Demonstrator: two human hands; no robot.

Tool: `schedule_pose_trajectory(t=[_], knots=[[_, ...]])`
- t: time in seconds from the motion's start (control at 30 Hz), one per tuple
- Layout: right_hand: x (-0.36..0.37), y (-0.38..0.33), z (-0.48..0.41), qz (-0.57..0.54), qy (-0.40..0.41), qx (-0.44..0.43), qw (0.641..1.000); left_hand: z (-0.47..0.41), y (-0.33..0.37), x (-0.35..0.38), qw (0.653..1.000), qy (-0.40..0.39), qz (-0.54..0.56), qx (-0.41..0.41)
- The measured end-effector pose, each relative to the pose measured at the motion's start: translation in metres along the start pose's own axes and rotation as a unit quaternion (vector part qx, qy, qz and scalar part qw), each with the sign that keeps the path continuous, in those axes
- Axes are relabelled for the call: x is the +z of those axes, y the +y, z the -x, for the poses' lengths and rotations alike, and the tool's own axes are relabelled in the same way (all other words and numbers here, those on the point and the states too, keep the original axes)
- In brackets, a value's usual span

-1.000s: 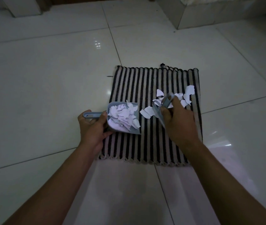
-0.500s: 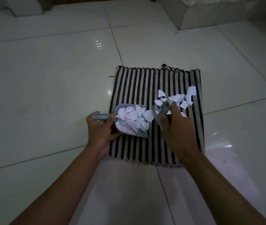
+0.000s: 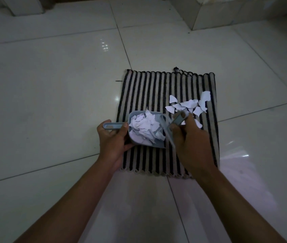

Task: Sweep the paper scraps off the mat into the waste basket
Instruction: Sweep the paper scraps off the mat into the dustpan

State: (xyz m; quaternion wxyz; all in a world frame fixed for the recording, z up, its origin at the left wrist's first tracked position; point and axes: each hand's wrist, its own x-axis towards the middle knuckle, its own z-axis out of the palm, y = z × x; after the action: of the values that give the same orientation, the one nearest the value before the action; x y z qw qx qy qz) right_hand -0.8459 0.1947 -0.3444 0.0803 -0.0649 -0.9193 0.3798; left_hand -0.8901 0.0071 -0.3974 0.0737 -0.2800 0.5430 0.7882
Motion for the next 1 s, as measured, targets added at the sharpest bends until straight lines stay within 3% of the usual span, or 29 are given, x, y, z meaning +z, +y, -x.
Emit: schedule_pose_trajectory(t=[0.23,0.47,0.7,1.0], knots=[[-0.042,0.029,-0.025,0.043,0.088,0.074,0.992,0.000,0.002,0.013,1.000,-0.009,-0.003,0.014],[-0.021,0.028,-0.006,0.069,-0.005,0.018,0.997,0.002,-0.005,0.022,1.000,-0.012,-0.020,0.016],[-0.037,0.036,-0.014,0.033,0.044,0.060,0.997,0.004,-0.001,0.018,0.999,-0.005,-0.021,0.033],[-0.006,0.013,-0.004,0.029,-0.012,0.011,0.999,0.005,0.000,0.017,0.998,-0.002,-0.039,0.041]])
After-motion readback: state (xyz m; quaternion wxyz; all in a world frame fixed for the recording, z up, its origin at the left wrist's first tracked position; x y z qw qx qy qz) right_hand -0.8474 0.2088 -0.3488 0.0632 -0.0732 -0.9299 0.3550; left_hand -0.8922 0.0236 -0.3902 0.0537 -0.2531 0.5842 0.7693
